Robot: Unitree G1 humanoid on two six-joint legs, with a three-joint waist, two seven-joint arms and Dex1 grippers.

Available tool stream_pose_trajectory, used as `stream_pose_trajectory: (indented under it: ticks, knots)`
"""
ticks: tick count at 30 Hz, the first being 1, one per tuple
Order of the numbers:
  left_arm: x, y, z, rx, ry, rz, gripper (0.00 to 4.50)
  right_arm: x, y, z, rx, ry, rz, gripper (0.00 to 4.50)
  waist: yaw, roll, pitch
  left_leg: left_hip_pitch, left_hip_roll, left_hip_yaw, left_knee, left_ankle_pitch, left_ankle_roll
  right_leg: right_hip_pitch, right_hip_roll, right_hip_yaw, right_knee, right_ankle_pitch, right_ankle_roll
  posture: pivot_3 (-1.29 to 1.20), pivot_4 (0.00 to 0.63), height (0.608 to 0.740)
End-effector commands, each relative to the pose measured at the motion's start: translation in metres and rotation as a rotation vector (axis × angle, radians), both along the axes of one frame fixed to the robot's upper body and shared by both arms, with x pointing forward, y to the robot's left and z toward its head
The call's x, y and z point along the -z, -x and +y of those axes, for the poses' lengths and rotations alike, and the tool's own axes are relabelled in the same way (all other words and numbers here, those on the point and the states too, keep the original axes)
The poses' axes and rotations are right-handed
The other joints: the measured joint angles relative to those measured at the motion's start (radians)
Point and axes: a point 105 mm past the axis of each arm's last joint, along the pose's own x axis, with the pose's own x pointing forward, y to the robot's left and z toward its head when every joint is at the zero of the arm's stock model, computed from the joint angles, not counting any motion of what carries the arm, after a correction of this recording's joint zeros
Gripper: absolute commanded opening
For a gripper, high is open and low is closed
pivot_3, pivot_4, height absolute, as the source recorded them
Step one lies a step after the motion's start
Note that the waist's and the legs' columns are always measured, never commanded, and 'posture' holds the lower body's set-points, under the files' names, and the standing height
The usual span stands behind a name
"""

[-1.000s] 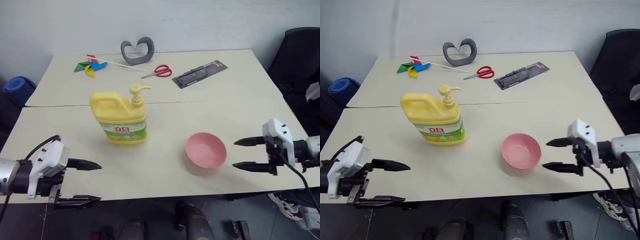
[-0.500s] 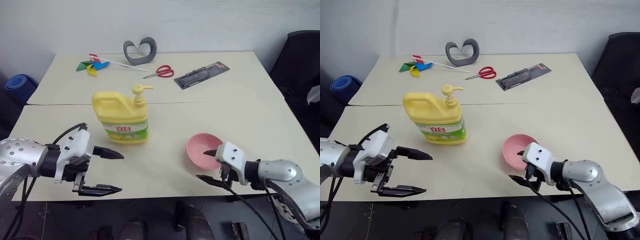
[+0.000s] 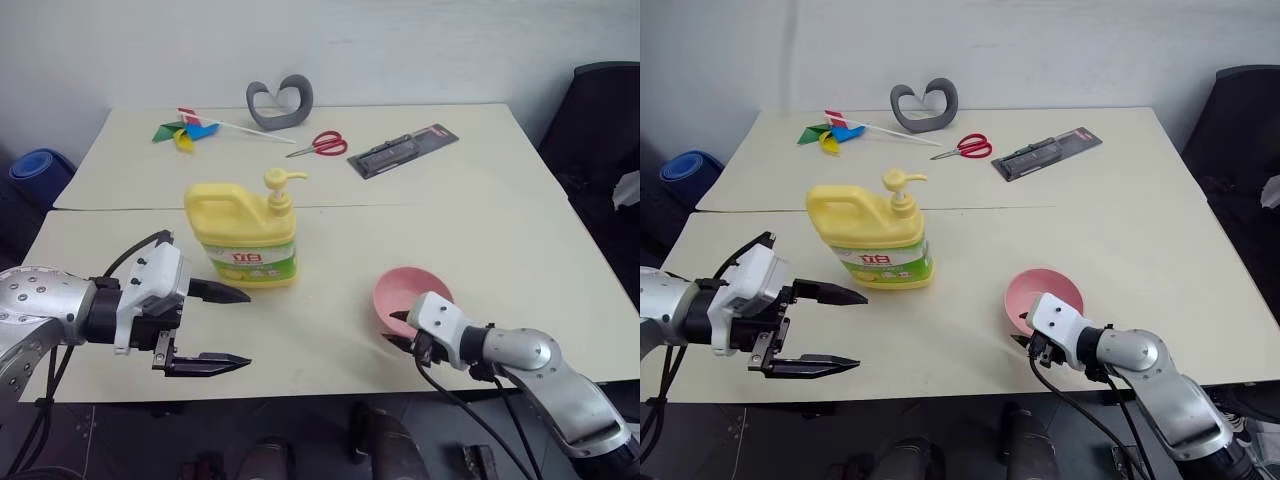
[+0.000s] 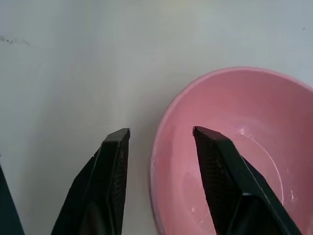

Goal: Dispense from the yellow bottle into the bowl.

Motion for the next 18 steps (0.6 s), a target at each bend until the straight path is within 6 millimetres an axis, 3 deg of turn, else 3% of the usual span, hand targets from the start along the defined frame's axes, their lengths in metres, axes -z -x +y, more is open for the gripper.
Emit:
stream_pose_trajectory:
  ticks: [1, 6, 18]
  knots:
    - [-0.01, 0.001, 0.001, 0.001, -0.01, -0.047, 4.5, -0.006, -0.001, 0.005, -0.018, -0.01, -0.035, 1.62, 0.0, 0.0, 0.0, 0.0, 0.0, 0.0, 0.0, 0.0, 0.0, 0.0, 0.0, 0.0, 0.0, 0.0, 0.0, 0.0, 0.15, 0.74]
    - [-0.011, 0.001, -0.002, 0.006, -0.009, -0.051, 4.5, -0.002, -0.001, 0.005, -0.016, 0.003, -0.007, 0.03, 0.0, 0.0, 0.0, 0.0, 0.0, 0.0, 0.0, 0.0, 0.0, 0.0, 0.0, 0.0, 0.0, 0.0, 0.0, 0.0, 0.15, 0.74]
    - [-0.015, -0.005, -0.003, 0.001, -0.005, -0.076, 4.5, 0.009, -0.007, -0.001, 0.001, 0.033, -0.007, 0.03, 0.0, -0.005, -0.003, 0.001, 0.0, 0.0, 0.0, 0.0, 0.0, 0.001, 0.0, 0.0, 0.0, 0.0, 0.0, 0.0, 0.15, 0.74]
